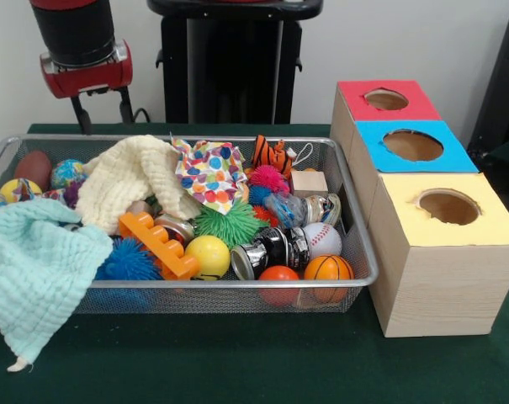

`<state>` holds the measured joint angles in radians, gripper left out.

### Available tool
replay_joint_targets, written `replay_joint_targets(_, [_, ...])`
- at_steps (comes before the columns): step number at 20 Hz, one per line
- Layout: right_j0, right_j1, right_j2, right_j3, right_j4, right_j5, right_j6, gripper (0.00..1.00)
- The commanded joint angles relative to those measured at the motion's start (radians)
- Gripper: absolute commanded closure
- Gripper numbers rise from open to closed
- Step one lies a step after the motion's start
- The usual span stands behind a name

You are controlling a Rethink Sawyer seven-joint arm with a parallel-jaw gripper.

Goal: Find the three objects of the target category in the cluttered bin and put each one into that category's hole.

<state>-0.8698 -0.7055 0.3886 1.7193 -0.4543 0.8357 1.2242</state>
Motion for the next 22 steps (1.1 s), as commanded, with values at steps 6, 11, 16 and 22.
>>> replay_joint_targets(6, [-0.022, 0.039, 0.061, -0.040, -0.044, 0.094, -0.166, 0.00])
replay_joint_targets(11, [-0.067, 0.015, 0.075, 0.009, -0.041, 0.044, -0.170, 1.00])
replay_joint_targets(16, [-0.078, -0.006, 0.071, 0.029, -0.055, 0.044, -0.155, 1.00])
replay_joint_targets(22, [-0.052, -0.008, 0.039, 0.012, -0.069, 0.117, -0.131, 1.00])
